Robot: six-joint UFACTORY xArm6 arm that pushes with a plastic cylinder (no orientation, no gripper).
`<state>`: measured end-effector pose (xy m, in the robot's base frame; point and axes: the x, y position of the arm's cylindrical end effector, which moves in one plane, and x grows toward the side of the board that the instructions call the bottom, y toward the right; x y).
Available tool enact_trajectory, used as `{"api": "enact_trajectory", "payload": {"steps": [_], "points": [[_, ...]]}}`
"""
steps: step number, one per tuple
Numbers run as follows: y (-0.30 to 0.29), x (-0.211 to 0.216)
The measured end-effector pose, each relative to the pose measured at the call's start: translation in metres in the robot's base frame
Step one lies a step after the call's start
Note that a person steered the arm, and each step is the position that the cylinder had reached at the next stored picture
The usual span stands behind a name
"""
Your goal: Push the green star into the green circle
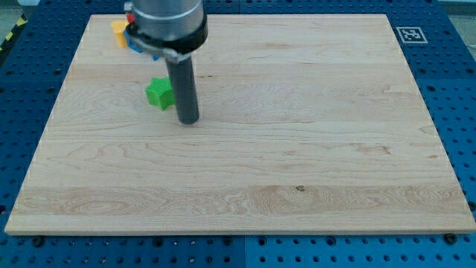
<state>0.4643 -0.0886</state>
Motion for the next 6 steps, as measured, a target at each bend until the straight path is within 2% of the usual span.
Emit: {"api": "enact_trajectory", "payload": {"steps": [1, 2, 3, 4, 6], "points": [[-0.046, -0.008], [-0.026, -0.076], [0.024, -0.133], [0.027, -0.132], [0.009, -0.059]]}}
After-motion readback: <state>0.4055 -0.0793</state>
